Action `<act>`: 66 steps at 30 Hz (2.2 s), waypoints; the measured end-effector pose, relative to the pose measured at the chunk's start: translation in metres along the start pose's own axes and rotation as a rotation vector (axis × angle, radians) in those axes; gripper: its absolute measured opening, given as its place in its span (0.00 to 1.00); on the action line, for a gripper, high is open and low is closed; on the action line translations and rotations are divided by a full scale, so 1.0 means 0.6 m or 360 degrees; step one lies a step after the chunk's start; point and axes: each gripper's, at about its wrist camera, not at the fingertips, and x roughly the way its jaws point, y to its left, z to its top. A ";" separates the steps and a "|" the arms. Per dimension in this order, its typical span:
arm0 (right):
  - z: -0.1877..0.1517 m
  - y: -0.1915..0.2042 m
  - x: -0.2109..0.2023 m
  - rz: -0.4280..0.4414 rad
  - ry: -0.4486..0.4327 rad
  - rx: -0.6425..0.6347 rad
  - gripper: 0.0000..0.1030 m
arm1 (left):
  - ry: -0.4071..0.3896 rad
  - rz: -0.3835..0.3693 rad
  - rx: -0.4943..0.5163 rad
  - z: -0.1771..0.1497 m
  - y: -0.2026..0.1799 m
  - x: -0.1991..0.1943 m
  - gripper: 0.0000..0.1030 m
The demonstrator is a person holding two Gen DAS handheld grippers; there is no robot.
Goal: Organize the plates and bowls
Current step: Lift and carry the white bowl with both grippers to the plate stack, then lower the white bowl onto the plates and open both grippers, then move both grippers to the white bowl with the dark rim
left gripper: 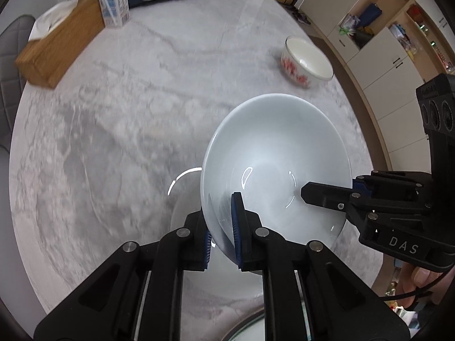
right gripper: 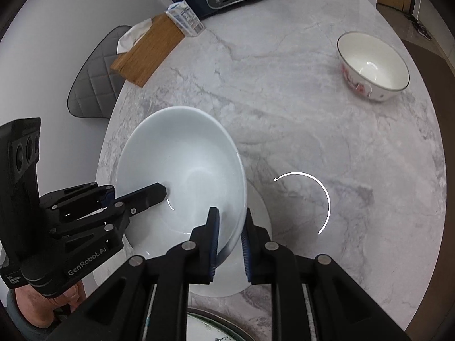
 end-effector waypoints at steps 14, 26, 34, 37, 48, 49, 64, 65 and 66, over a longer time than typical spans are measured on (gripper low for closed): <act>-0.049 -0.008 0.076 -0.0066 0.0179 0.0007 0.16 | 0.0157 0.0043 -0.0052 -0.066 0.009 0.067 0.11; -0.040 -0.002 0.102 -0.0133 0.0208 -0.0034 0.15 | 0.0176 0.0094 -0.0060 -0.066 0.022 0.100 0.14; -0.040 0.007 0.110 -0.0191 0.0222 -0.0073 0.16 | 0.0147 0.0092 -0.0039 -0.068 0.016 0.100 0.18; -0.040 0.011 0.112 -0.0201 0.0227 -0.0078 0.17 | 0.0136 0.0091 -0.0038 -0.070 0.013 0.100 0.21; -0.044 0.017 0.105 -0.0195 0.0262 -0.0073 0.21 | 0.0152 0.0008 -0.0045 -0.074 0.010 0.101 0.32; -0.045 0.018 0.103 -0.0196 0.0264 -0.0071 0.21 | 0.0156 0.0004 -0.0048 -0.075 0.010 0.100 0.32; -0.067 0.002 0.026 -0.0084 0.0173 -0.0007 0.39 | 0.0146 0.0115 0.0042 -0.059 -0.012 0.047 0.77; -0.067 -0.004 0.011 -0.0052 0.0144 0.0011 0.41 | 0.0140 0.0079 0.0027 -0.057 -0.011 0.038 0.80; -0.065 -0.011 -0.003 -0.0015 0.0110 0.0031 0.41 | 0.0125 0.0041 0.0011 -0.052 -0.009 0.025 0.82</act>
